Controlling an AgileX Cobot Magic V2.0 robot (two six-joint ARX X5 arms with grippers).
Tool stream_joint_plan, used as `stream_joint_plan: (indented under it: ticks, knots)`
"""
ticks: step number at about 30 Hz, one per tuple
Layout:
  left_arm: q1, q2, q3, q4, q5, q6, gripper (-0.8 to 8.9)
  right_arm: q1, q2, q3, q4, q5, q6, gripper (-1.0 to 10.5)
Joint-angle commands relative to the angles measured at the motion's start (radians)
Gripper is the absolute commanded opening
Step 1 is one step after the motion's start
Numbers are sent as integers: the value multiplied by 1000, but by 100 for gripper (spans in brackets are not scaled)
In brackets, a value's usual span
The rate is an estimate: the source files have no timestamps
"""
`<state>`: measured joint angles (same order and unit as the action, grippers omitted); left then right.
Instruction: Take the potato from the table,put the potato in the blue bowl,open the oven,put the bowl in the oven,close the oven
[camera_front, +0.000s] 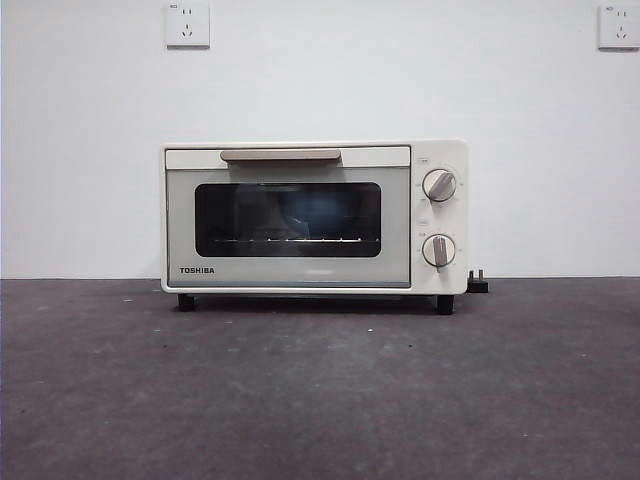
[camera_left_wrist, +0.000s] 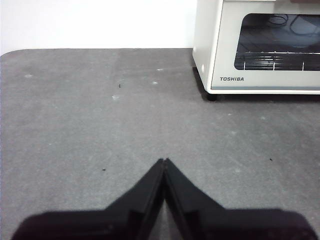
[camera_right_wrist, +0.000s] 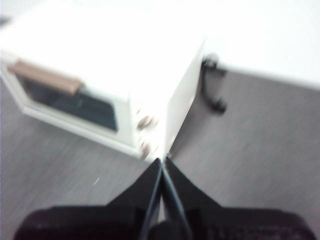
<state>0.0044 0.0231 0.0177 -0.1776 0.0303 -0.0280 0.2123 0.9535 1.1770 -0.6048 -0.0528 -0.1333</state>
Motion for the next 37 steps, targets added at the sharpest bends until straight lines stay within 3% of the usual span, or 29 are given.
stream_joint_plan:
  ticks: [1, 8, 17, 22, 30, 37]
  knots:
    - [3, 3, -10, 11, 3, -9, -4, -51, -110, -109, 126, 1, -72, 1]
    - [3, 6, -10, 11, 3, -9, -4, -160, -392, -531, 558, -6, -44, 1]
    - [3, 10, -10, 11, 3, -9, -4, -225, -630, -884, 630, -7, -34, 1]
    - [3, 10, -10, 11, 3, -9, -4, -226, -693, -1035, 777, -5, 56, 1]
    - [3, 10, -10, 11, 3, -9, -4, -226, -831, -1160, 780, 8, 109, 1]
    - [3, 10, -10, 11, 3, -9, -4, -226, -946, -1163, 615, 102, 134, 1]
